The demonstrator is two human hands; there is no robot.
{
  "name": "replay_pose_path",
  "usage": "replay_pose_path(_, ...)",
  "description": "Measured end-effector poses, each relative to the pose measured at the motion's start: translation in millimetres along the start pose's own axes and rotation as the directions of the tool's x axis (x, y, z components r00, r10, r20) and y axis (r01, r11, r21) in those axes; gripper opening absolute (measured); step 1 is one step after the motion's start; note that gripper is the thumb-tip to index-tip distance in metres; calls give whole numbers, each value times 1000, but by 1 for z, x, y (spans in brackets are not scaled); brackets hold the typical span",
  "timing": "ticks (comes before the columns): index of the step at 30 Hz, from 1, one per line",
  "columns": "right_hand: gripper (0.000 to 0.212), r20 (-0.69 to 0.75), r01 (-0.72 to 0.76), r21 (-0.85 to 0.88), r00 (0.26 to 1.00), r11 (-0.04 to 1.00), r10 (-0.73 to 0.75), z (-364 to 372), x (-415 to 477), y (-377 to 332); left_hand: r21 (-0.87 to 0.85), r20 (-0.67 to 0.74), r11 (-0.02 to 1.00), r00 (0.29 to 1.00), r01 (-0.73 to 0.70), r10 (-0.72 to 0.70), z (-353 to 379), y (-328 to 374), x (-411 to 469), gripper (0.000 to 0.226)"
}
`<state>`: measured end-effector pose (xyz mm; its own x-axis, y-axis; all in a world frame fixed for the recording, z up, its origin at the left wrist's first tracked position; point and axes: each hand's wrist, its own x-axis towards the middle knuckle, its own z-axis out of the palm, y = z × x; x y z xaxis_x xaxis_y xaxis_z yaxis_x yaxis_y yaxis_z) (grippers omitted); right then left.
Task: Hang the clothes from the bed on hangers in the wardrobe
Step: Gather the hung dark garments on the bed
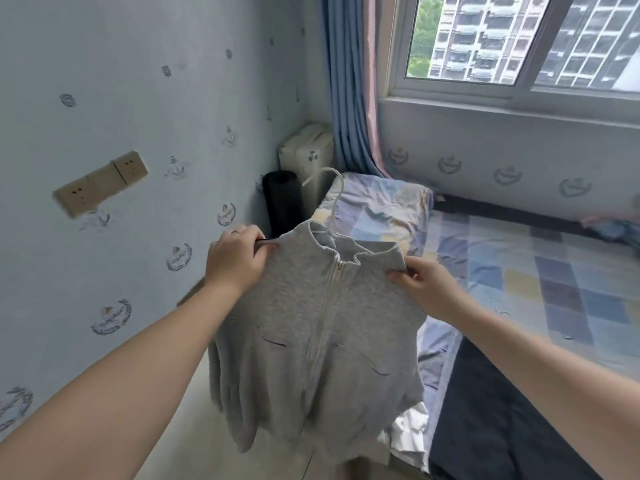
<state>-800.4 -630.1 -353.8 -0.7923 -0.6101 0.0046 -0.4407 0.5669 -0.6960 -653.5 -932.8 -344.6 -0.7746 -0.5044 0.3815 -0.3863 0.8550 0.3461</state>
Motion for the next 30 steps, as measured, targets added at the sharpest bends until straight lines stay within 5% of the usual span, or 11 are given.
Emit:
replay_pose_path(13, 18, -15, -210, -58, 978, 976, 210, 33, 159, 90, 108, 268, 993, 960, 54, -82, 150, -17, 133, 19)
replay_pose_path(22, 22, 38, -326, -197, 940, 925, 339, 91, 255, 143, 150, 483, 985, 862, 88, -151, 261, -63, 197, 19)
replay_pose_path(27, 12, -84, -383, -407, 920, 829, 383, 146, 319, 179, 173, 551, 978, 811, 120, -197, 353, -106, 231, 18)
replay_pose_path(30, 16, -76, -439, -365, 893, 821, 444, 188, 357, 205, 193, 568, 959, 774, 206, -280, 411, -127, 245, 23)
